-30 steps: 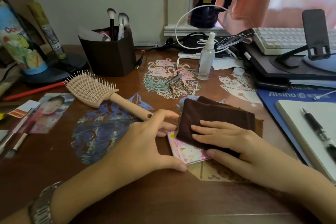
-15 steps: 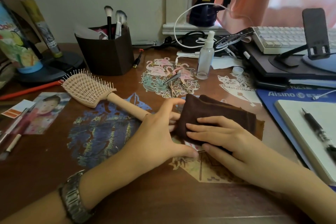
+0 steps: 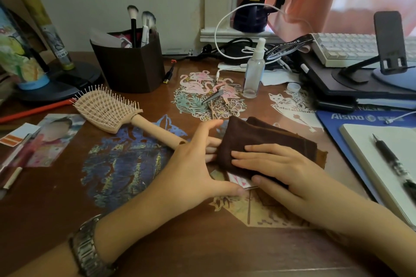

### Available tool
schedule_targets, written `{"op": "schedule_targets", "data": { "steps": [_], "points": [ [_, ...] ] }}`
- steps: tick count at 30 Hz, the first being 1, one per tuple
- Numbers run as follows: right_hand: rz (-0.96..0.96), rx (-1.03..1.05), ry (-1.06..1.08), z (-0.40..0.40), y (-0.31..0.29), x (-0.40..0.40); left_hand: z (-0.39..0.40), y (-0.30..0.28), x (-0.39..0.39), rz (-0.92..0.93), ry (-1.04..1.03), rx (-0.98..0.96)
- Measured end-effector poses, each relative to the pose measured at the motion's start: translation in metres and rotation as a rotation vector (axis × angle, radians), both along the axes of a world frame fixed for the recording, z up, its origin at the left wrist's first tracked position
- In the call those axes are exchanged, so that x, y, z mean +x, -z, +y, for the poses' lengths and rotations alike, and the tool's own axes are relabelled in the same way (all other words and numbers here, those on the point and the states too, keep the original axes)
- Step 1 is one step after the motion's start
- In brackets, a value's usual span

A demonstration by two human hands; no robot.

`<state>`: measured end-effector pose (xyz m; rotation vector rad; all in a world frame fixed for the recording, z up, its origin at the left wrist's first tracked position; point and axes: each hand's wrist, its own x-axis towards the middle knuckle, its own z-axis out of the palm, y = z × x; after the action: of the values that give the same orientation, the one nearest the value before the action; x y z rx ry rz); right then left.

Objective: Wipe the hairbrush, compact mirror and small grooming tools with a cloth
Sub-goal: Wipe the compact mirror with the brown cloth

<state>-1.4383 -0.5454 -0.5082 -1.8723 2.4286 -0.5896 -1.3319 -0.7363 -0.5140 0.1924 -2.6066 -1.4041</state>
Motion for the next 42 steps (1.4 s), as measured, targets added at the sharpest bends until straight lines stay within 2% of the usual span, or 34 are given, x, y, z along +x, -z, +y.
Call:
{"op": "schedule_targets", "data": {
  "steps": [13, 25, 32, 42],
  "points": [
    [-0.06, 0.006, 0.001, 0.021, 0.001, -0.007, -0.002, -0.001, 0.0, -0.022, 0.028, -0.031],
    [0.006, 0.009, -0.106, 0.009, 0.004, 0.005, -0.001, -0.002, -0.001, -0.004, 0.017, -0.055],
    [0.146, 0.067, -0.108, 0.015, 0.003, 0.002, 0.0, -0.003, 0.0, -0.006, 0.026, -0.056],
    [0.019, 0.004, -0.078, 0.031, 0.006, -0.009, -0.002, -0.001, 0.0, 0.006, 0.039, -0.052]
  ]
}}
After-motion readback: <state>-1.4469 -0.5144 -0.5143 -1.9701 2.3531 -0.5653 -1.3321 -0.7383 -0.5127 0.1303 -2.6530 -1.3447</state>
